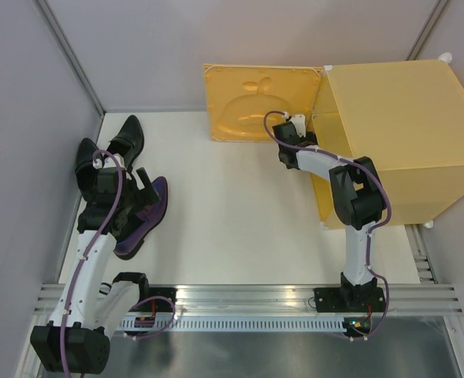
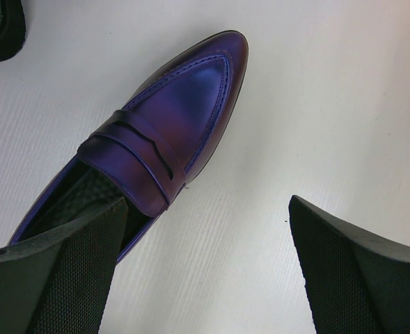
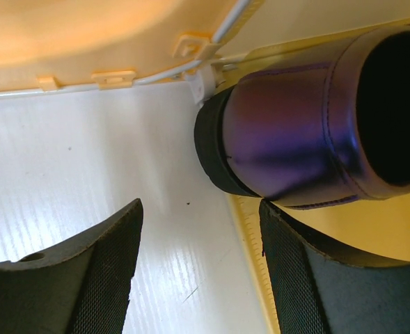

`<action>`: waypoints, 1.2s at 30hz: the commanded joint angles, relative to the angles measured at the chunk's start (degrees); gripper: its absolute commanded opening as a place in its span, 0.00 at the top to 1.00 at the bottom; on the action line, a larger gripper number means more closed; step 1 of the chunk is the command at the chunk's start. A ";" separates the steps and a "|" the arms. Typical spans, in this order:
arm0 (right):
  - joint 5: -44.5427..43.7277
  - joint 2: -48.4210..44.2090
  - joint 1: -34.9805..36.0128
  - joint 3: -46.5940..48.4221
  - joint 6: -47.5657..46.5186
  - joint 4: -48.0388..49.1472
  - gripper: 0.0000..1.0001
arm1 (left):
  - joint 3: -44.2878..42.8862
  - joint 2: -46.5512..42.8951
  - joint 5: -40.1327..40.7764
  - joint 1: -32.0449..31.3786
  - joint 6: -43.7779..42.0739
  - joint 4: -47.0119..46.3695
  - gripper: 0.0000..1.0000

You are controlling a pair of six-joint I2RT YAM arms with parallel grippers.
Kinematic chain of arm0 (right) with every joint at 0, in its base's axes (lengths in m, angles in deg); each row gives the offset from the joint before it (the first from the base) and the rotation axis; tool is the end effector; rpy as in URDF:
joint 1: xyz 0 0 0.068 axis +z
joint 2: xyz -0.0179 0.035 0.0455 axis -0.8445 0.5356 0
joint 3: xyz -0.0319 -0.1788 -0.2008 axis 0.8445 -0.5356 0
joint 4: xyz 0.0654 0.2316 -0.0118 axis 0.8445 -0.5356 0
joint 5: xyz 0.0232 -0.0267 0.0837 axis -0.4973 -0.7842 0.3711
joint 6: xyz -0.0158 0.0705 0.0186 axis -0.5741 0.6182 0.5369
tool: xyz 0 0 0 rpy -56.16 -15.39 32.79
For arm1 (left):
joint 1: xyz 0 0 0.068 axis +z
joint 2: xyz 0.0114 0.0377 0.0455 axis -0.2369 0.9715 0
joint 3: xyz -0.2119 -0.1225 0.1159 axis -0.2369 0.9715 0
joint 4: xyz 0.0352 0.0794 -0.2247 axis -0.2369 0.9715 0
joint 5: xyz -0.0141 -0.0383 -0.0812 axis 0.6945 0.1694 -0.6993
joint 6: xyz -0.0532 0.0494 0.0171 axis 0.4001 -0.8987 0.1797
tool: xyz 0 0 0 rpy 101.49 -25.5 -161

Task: Place and organize the shoes in the shoe cabinet

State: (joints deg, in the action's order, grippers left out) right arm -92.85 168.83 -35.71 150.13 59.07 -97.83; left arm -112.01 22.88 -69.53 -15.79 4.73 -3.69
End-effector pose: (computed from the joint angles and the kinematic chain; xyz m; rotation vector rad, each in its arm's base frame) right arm 0.4250 0.1291 0.1659 0.1511 2.2328 -0.4642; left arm 0.1762 0.0001 0.2708 -0.4898 2.2412 -0.1184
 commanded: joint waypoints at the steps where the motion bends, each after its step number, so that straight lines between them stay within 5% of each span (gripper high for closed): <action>1: 3.89 -4.33 -0.20 0.73 -2.32 3.00 0.28 | 0.07 0.07 0.77 0.15 -2.54 -1.54 0.00; 9: 11.10 -2.14 1.20 3.89 -4.88 3.62 0.29 | 0.07 0.25 0.77 0.15 -2.46 -1.45 0.00; 20: 2.41 4.55 -0.11 9.34 -5.67 1.52 0.29 | -0.02 0.42 0.86 0.15 -2.54 -1.54 0.00; 36: -5.33 2.01 -2.66 6.62 -4.79 0.98 0.28 | 0.07 0.25 1.12 0.15 -2.46 -1.45 0.00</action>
State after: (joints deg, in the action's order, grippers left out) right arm -93.73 172.88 -36.38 157.46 54.11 -97.37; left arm -112.01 23.25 -69.50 -15.79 4.73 -3.69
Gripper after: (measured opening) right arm 0.715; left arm 0.995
